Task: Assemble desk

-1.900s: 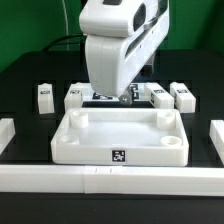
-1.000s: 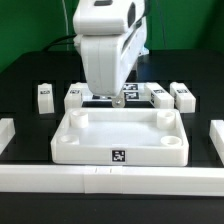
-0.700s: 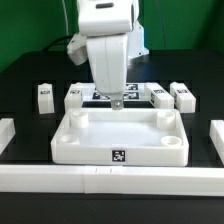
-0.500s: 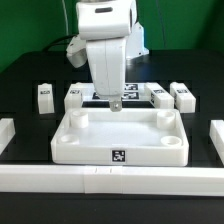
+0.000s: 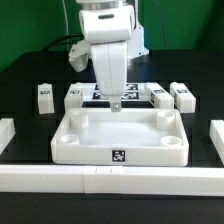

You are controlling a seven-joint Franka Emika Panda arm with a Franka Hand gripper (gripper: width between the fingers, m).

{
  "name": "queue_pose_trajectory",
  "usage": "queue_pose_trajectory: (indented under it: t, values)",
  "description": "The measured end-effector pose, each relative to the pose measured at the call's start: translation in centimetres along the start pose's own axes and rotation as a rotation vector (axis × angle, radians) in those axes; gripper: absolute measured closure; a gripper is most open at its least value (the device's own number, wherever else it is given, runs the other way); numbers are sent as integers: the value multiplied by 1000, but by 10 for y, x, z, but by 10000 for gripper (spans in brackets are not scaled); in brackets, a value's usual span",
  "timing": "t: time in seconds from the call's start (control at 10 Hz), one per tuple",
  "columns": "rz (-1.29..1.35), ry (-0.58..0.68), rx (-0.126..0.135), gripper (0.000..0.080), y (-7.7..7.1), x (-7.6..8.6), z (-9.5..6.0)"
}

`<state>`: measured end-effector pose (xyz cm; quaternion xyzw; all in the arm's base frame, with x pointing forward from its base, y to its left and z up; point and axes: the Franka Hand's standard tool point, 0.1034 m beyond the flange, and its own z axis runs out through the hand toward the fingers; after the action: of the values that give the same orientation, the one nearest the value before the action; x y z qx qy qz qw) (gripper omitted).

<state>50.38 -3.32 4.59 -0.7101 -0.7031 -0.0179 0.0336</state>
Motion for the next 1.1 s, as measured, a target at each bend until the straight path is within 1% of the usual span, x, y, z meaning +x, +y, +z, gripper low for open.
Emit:
queue_pose_trajectory:
  t: [0.1,0.4,0.6,0.7,0.8,0.9,1.0,1.1]
  values:
    - [7,3,23,150,-9,-2,12]
    - [31,9,58,150,-20,-6,33]
    - [36,11,73,150,-21,-7,36]
    - [40,11,69,150,-20,-9,35]
    - [49,11,65,264,-18,-14,34]
    - [53,11,66,450,-19,-15,34]
    - [53,11,67,450,-19,-15,34]
    - [53,11,67,642,-19,-15,35]
